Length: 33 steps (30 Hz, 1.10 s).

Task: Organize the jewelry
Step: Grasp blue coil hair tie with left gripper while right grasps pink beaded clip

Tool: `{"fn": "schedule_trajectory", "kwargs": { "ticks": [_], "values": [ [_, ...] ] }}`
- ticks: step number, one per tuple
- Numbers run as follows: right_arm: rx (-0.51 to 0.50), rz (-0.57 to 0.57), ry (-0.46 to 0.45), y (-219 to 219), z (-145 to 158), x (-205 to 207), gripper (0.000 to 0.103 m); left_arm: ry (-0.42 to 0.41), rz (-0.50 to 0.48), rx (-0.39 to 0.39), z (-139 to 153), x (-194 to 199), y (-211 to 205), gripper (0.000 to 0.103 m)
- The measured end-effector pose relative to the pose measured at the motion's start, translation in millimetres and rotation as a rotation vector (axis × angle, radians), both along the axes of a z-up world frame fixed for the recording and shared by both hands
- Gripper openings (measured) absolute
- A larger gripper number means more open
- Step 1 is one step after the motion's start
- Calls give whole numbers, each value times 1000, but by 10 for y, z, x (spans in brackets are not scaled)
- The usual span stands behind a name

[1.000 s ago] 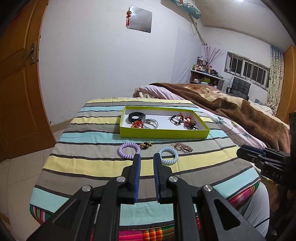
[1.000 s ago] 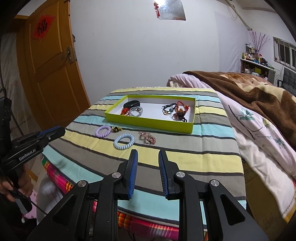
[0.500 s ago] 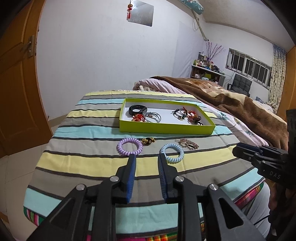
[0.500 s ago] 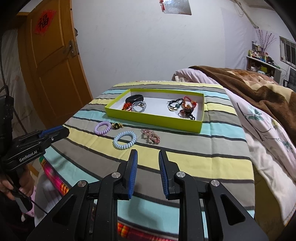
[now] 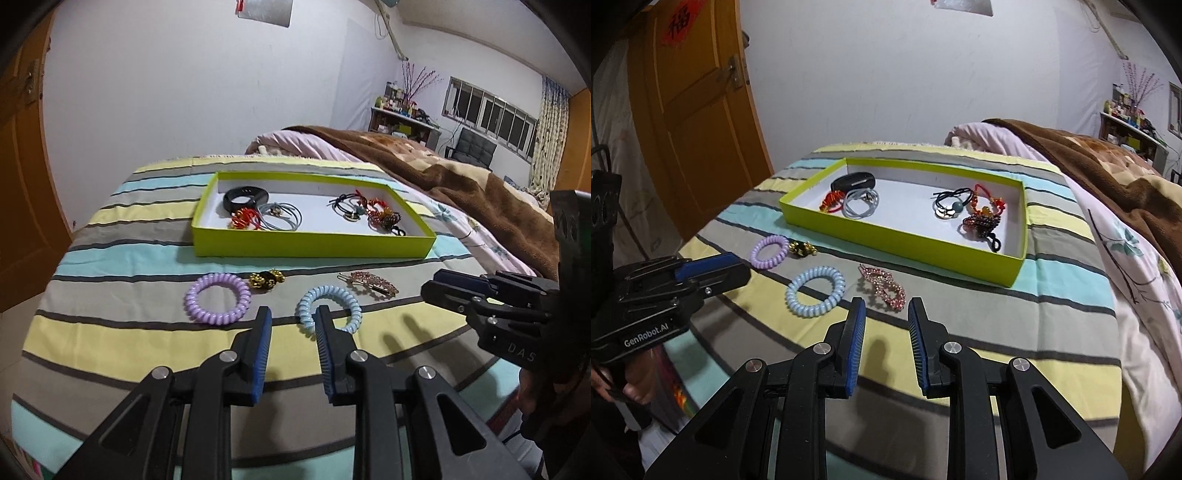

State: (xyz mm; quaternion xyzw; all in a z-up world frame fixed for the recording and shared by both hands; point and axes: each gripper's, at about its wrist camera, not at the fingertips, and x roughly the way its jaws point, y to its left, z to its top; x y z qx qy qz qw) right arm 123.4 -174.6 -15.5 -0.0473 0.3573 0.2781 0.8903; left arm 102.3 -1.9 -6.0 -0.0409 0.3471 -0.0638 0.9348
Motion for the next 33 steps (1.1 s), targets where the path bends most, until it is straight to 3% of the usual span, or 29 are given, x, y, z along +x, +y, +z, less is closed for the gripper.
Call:
{"fn": "schedule_trajectory", "kwargs": {
  "ticks": [15,21,24,33],
  "values": [
    [-50,88,89,187,-208,366,25,135,-10,-8,-262,384,-128,25],
    [-79,111,98,265,-239,440,25,128,-11,5,-277,380,-127,23],
    [-107,116,100,305,-259,481,25,124,-2,24,-282,381,-107,12],
    [-123,106,96,312,-256,491,22,109,2,9,-266,315,-3,10]
  ]
}}
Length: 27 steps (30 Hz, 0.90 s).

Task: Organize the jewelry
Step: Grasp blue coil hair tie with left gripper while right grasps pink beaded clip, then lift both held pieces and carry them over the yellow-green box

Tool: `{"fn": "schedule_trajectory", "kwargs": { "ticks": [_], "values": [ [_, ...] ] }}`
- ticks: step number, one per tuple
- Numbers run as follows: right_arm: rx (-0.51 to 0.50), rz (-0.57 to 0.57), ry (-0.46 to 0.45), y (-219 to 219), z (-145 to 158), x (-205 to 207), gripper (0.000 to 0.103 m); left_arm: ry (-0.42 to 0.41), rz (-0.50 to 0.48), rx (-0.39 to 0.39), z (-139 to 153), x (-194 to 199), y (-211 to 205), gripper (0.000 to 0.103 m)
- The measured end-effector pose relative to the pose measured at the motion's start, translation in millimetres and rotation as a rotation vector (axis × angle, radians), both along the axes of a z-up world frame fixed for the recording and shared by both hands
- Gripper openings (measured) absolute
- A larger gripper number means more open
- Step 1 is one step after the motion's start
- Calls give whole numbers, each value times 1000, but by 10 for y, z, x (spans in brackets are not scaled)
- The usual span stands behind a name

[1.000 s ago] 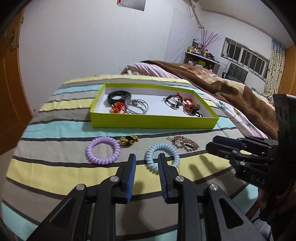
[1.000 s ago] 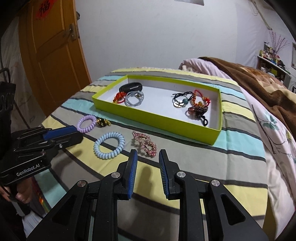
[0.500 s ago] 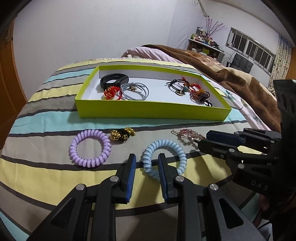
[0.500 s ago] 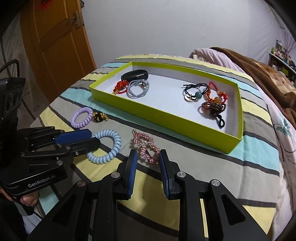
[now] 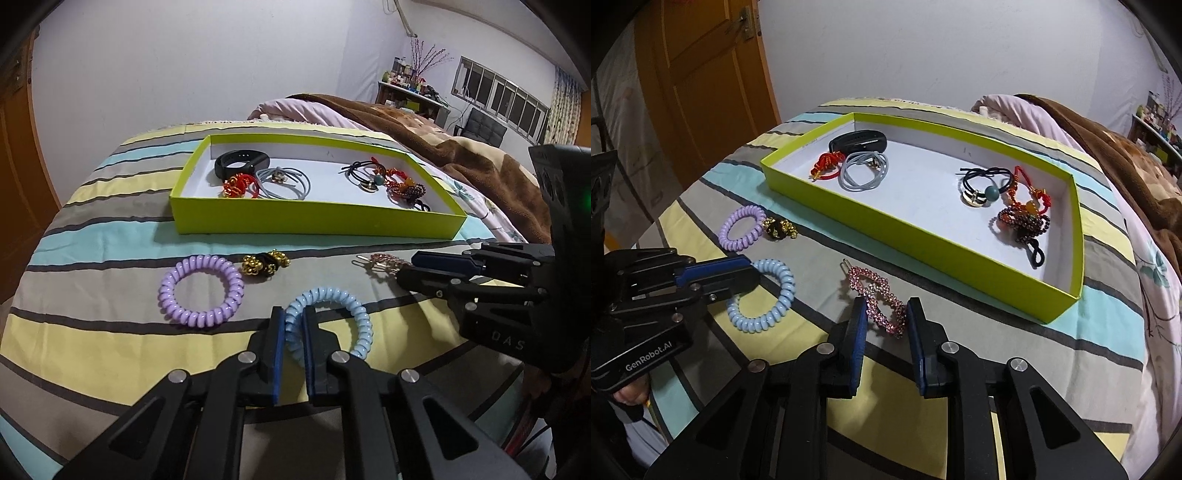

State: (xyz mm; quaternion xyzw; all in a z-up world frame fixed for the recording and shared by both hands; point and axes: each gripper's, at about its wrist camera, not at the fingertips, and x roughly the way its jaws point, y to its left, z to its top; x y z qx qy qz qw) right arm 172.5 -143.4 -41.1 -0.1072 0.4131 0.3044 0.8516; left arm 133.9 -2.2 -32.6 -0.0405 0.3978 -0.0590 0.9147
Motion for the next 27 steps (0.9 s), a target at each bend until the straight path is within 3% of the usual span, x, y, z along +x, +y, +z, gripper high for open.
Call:
{"fn": "schedule_trajectory", "kwargs": {
  "ticks": [12,27],
  "values": [
    [65,-56,-25,-172,145,-194,21,-35,18,-20,97,-153,68,10],
    [135,-132,-99,-384,505,-562,22,-134,27,-22,473,-411,83,10]
  ]
}}
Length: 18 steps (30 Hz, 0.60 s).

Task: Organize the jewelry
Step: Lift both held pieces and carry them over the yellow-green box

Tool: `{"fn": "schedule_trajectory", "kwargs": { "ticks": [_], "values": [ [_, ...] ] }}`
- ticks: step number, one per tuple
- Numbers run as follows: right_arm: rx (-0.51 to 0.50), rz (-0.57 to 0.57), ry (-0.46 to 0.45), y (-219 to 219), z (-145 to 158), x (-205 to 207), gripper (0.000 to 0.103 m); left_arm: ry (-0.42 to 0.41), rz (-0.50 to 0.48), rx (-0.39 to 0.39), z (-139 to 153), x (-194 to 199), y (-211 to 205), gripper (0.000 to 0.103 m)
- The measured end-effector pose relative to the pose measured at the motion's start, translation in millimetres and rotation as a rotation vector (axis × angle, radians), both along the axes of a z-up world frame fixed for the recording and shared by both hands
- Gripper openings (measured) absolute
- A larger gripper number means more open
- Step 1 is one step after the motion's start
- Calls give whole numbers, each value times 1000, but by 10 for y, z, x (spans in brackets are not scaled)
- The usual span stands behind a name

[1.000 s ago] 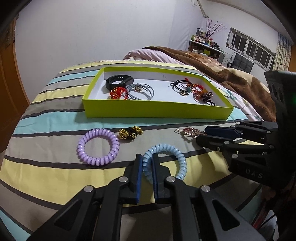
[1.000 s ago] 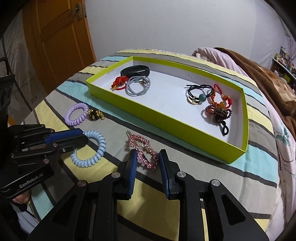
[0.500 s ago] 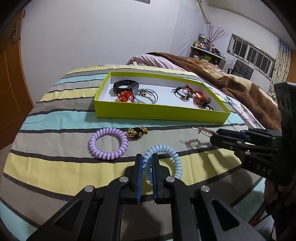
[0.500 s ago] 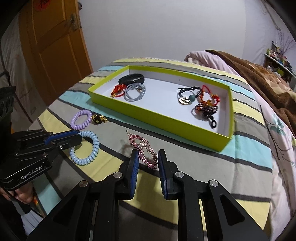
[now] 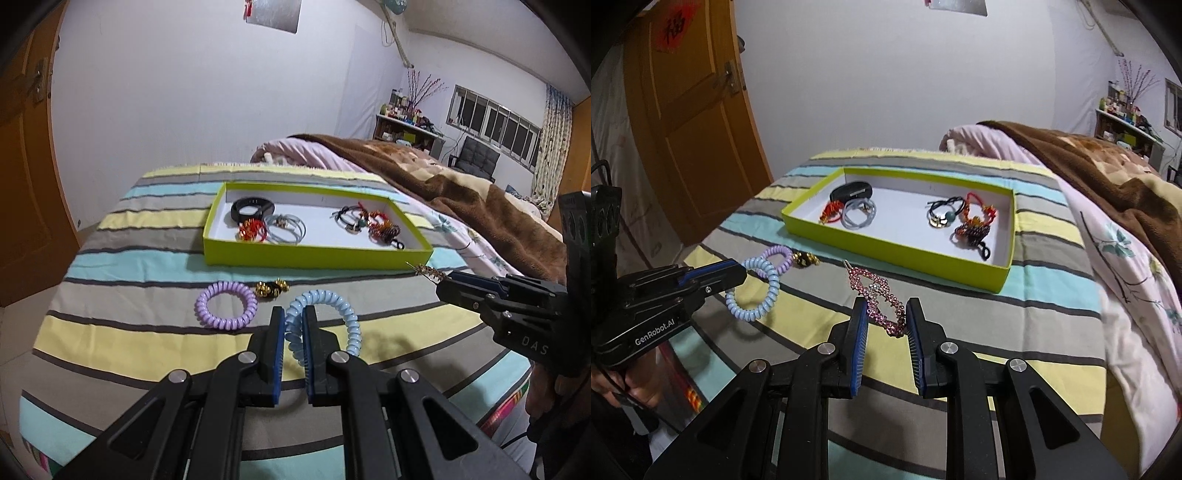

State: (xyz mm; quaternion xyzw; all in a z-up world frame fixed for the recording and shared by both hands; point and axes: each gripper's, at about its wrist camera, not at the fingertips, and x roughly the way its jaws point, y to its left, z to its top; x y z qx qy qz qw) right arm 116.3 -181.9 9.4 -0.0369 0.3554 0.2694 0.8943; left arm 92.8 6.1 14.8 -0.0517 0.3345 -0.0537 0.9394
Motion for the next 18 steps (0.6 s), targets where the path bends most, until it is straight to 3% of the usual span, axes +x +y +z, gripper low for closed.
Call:
{"fn": "schedule_trajectory", "kwargs": {
  "ticks": [18],
  "values": [
    [-7,-22,-55,11,206,115,22,-70,15,23,255,236,41,10]
  ]
}}
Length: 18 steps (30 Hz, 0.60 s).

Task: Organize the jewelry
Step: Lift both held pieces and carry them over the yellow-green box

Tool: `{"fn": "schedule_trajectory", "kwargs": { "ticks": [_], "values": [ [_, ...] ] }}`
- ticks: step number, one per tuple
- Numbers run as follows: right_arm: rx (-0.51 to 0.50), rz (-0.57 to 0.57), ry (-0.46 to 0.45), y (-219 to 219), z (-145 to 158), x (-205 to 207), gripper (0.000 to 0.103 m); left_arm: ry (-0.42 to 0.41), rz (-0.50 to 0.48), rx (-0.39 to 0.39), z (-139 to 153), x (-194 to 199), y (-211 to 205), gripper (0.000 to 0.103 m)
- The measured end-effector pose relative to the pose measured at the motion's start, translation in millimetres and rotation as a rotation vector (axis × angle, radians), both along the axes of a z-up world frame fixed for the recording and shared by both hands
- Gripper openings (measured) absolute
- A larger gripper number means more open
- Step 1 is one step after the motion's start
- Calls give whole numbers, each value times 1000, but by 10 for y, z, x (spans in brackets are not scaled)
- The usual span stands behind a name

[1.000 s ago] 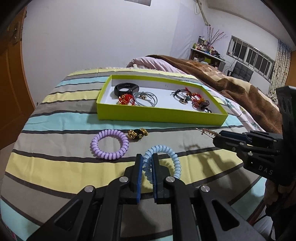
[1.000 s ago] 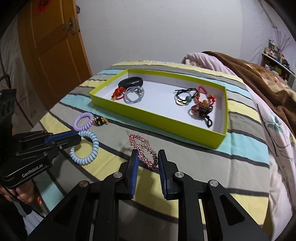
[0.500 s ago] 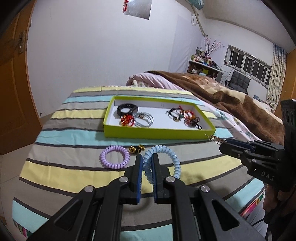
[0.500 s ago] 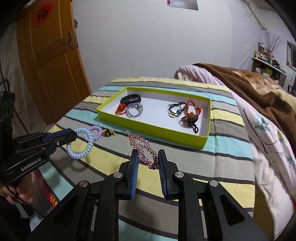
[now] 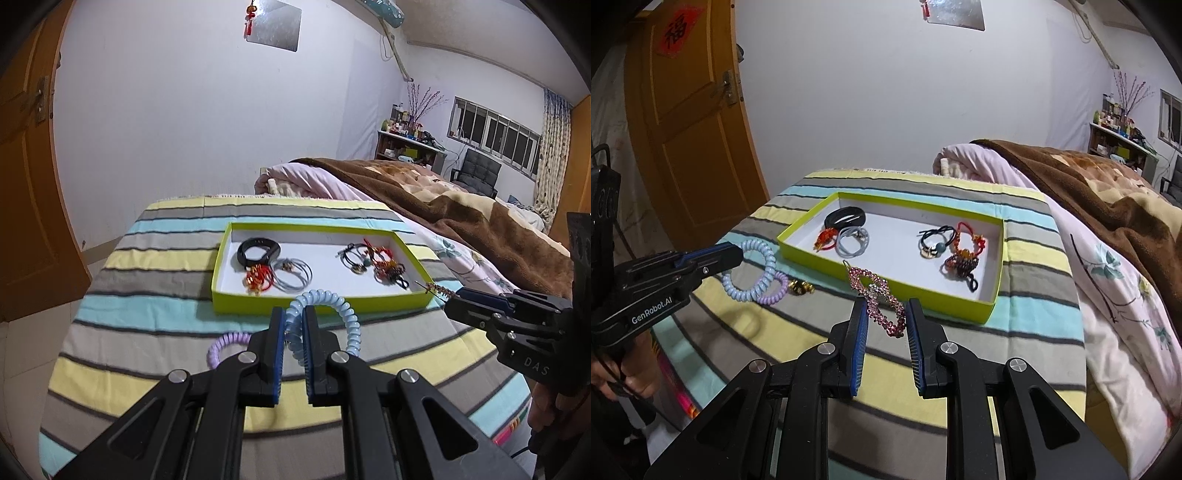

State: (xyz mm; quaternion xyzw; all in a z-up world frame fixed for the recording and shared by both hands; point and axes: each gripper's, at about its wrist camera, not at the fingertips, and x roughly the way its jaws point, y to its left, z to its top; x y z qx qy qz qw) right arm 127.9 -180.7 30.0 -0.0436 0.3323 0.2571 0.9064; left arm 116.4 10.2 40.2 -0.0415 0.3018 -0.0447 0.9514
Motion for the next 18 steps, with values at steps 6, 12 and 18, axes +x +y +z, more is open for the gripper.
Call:
{"fn": "schedule_trajectory", "kwargs": {
  "ticks": [6,12,18],
  "values": [
    [-11,-9,-1,33,-7,248,22,-15,-4,16,50,254,39,10],
    [-28,-24,21,55,-99,541,22,-15,-14,32,55,606,46,10],
    [-51,-28,47,93,-233,784,22,-15,-19,41,39,905,41,10]
  ]
}}
